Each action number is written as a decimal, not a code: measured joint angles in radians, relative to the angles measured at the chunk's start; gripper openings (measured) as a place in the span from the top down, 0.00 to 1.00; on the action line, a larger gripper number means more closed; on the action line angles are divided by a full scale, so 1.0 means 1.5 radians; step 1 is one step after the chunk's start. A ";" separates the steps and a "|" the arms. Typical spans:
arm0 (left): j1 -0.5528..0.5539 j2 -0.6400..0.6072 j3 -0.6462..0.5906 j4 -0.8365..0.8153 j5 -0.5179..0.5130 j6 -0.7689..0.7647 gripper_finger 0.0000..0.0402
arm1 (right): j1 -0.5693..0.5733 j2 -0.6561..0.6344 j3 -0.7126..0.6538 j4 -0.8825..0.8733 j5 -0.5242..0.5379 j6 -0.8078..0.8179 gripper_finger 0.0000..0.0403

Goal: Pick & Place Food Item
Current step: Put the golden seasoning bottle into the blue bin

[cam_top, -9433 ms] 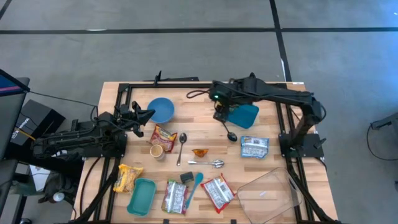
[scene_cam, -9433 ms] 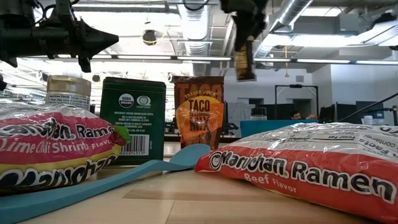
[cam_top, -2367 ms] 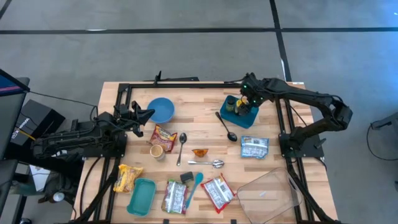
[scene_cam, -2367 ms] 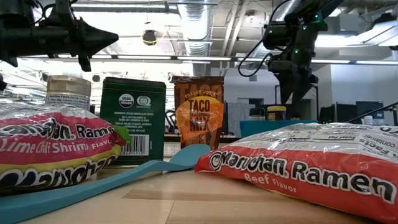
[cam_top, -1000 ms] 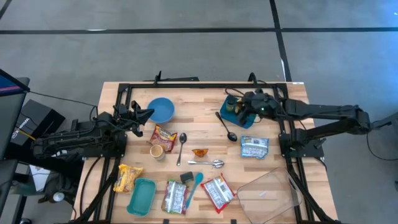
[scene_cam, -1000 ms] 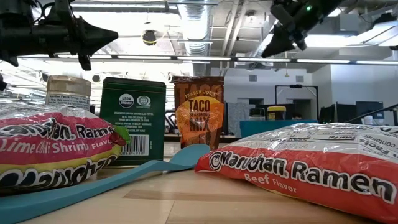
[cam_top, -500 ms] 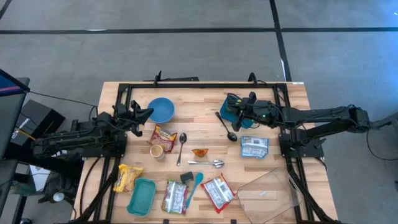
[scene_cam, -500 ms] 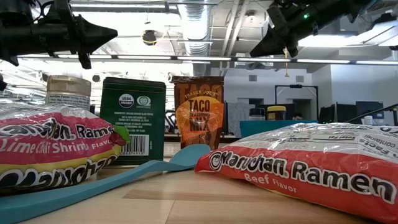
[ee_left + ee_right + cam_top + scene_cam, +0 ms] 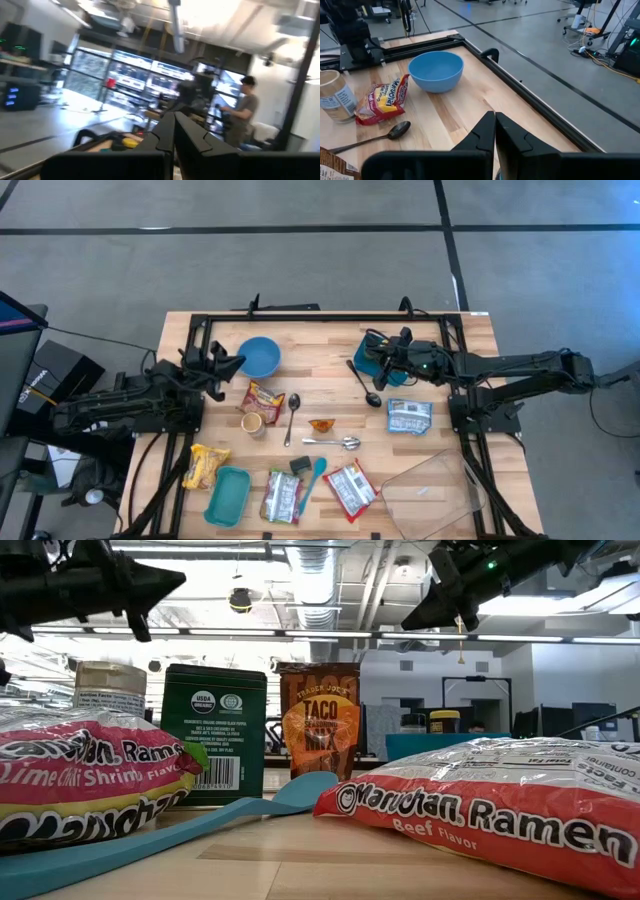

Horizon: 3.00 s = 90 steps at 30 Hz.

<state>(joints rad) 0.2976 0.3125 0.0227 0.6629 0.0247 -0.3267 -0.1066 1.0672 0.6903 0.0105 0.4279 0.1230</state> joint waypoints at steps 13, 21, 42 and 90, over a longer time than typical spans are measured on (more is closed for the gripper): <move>-0.087 0.104 0.113 -0.189 0.036 0.005 1.00 | 0.000 0.000 0.000 -0.002 0.000 0.000 0.99; -0.166 0.158 0.164 -0.323 0.014 0.003 1.00 | 0.000 0.000 0.000 -0.002 0.000 0.000 0.99; -0.407 0.180 0.191 -0.528 -0.146 -0.129 1.00 | 0.000 0.000 0.001 -0.039 -0.001 0.000 0.99; -0.606 0.415 0.259 -0.884 -0.180 -0.415 1.00 | 0.000 0.000 0.001 -0.040 -0.001 0.001 0.99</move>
<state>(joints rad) -0.6121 0.9357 0.4118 -0.6636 -0.2447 -0.9494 -0.1070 1.0676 0.6914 -0.0490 0.4271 0.1238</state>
